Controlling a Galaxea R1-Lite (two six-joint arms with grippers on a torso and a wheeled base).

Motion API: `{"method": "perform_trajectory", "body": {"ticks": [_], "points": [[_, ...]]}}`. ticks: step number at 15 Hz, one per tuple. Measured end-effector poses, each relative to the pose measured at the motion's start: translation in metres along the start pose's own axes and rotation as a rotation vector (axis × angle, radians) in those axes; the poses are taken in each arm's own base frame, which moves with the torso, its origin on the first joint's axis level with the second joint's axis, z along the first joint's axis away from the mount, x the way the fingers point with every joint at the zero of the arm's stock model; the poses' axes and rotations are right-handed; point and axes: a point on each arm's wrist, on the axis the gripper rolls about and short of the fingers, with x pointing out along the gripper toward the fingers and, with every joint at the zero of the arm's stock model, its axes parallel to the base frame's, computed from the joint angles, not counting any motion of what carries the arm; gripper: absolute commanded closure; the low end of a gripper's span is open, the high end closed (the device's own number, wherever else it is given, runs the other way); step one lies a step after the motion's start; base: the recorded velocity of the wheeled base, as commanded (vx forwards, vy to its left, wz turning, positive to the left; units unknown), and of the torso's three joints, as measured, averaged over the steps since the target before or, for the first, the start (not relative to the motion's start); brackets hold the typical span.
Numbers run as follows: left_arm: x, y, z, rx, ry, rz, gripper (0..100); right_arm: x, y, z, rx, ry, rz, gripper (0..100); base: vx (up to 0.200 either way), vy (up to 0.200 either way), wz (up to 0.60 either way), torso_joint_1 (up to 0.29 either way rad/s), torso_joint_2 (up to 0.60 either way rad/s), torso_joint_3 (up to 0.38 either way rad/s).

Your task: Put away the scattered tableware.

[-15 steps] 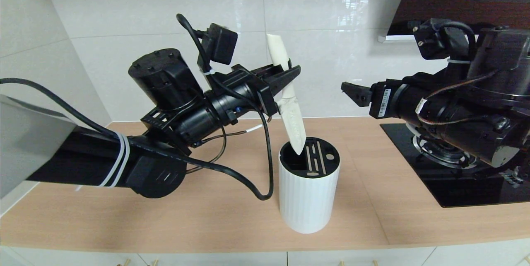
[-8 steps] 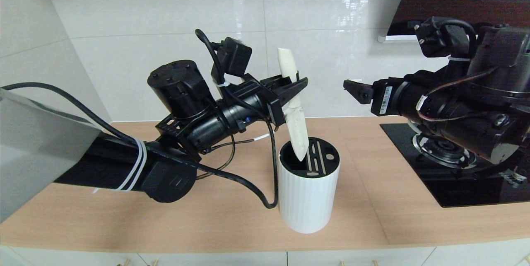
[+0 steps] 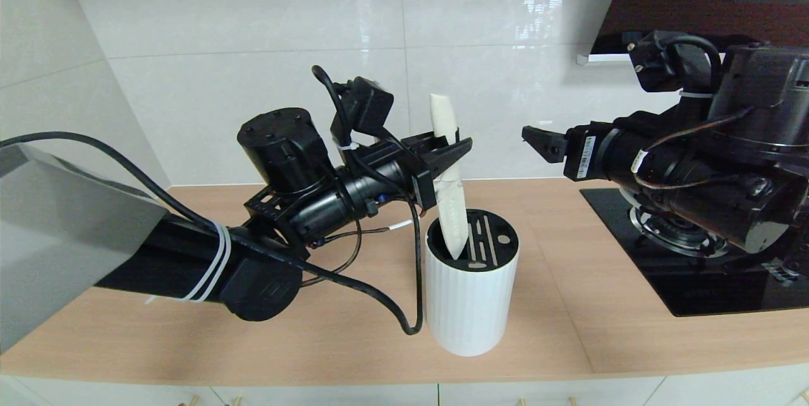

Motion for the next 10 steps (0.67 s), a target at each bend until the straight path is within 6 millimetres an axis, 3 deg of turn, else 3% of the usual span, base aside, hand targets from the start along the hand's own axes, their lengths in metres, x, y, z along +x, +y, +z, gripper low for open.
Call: {"method": "perform_trajectory", "body": {"ticks": [10], "points": [[-0.002, -0.009, -0.018, -0.031, 0.059, -0.012, 100, 0.001, 0.000, -0.002, -0.002, 0.006, -0.001, 0, 0.000, 0.000, 0.00, 0.000, 0.00, 0.000]]}}
